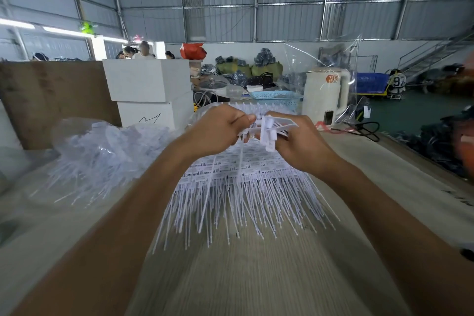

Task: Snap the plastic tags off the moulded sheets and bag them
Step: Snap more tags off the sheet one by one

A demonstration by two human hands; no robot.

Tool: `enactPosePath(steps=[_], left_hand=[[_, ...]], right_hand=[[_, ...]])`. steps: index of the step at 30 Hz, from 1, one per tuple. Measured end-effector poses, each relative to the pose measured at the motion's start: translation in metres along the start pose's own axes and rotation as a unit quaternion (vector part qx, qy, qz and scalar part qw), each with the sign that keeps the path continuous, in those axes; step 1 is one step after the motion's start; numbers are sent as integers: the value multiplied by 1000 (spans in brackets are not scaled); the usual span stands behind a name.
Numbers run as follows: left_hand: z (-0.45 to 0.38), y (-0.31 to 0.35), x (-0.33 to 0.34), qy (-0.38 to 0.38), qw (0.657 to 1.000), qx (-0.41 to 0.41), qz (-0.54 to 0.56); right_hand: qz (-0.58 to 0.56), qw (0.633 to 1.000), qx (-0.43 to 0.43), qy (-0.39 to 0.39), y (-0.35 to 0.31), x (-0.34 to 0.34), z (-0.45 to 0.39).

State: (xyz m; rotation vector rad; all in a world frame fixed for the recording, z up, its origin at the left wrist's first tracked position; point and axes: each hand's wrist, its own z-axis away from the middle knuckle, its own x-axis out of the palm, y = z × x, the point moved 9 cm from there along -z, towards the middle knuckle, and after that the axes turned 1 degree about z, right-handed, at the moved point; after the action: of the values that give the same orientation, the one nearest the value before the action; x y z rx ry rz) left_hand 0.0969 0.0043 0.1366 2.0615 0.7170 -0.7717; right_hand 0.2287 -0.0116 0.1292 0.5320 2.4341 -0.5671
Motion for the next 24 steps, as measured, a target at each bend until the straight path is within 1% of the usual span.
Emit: enactPosePath(steps=[3, 4, 6, 8, 11, 14, 16, 20, 22, 24], left_hand=[[1, 5, -2, 10, 1000, 12, -17], [1, 7, -2, 14, 1000, 14, -18], [0, 9, -3, 15, 1000, 18, -16], [0, 11, -3, 13, 1000, 22, -6], [0, 9, 0, 2, 1000, 19, 10], [3, 14, 1, -4, 1000, 29, 12], [4, 16, -1, 2, 999, 40, 34], [5, 16, -5, 6, 991, 30, 130], [5, 16, -5, 0, 989, 28, 147], [6, 16, -1, -26, 989, 27, 145]], right_hand=[[9, 1000, -7, 4, -4, -2, 2], [15, 1000, 3, 5, 2, -1, 2], [19, 999, 50, 3, 18, 3, 1], [-2, 996, 86, 8, 25, 3, 1], [-56, 992, 114, 22, 26, 0, 3], [-82, 988, 126, 19, 27, -1, 3], [-104, 985, 141, 13, 29, -1, 3], [-135, 978, 157, 20, 31, -2, 5], [-131, 979, 157, 28, 32, -3, 6], [-126, 978, 165, 25, 34, -1, 6]])
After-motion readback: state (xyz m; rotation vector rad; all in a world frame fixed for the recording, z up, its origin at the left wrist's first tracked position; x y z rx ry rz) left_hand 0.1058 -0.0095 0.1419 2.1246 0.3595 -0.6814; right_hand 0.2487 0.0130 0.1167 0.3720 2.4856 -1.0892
